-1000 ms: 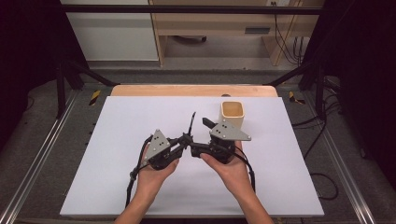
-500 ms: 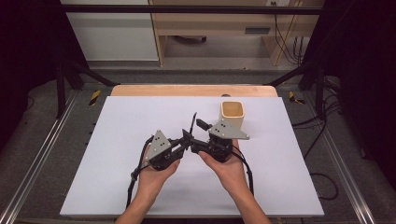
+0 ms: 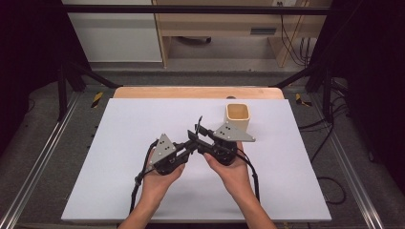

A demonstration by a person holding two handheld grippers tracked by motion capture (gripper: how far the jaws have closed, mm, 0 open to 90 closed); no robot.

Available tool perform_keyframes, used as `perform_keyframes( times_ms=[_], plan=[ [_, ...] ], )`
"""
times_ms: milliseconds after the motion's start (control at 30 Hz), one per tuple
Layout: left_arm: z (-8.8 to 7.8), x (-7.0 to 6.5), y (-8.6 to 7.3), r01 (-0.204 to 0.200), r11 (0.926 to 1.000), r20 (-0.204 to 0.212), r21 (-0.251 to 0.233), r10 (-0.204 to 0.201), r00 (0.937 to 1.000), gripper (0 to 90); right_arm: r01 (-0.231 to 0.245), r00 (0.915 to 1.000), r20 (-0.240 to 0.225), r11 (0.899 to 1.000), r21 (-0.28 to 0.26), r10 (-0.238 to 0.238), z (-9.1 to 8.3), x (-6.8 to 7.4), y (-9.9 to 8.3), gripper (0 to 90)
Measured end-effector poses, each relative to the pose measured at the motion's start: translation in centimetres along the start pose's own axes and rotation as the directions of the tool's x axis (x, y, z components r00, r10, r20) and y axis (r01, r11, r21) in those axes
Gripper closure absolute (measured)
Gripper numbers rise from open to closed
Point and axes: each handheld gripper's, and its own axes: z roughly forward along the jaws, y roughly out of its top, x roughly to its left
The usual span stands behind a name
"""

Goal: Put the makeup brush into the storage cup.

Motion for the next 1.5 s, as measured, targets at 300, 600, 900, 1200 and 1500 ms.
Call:
perform_keyframes(
  times_ms=[300,600,900,1200,1500],
  plan=[
    [0.1,0.0,-0.2,0.001,1.0000,0.003,0.004,-0.001,1.0000,83.5,0.004,0.9999,-0.013,1.000,0.002,-0.004,0.1,0.1,-0.2,79.2],
    [0.2,0.1,-0.7,0.004,0.9997,0.011,0.025,-0.004,0.9999,82.9,-0.009,0.9995,-0.029,1.000,0.010,0.009,0.0,-0.3,-0.8,83.3],
    [0.0,0.4,-1.3,0.015,0.9987,0.003,0.048,-0.015,0.9999,68.3,0.004,0.9998,0.019,1.000,0.017,-0.004,-0.6,-1.6,-1.1,83.4],
    [-1.5,2.0,-2.0,0.028,0.9965,-0.048,0.079,-0.024,0.9986,48.8,0.027,0.9973,0.067,0.999,0.041,-0.030,-1.6,-2.7,-1.9,83.4],
    [-4.1,3.9,-2.6,0.003,0.9961,-0.117,0.088,0.007,0.9931,33.4,0.058,0.9899,0.126,0.996,0.064,-0.066,-2.7,-3.4,-2.8,83.4]
  ],
)
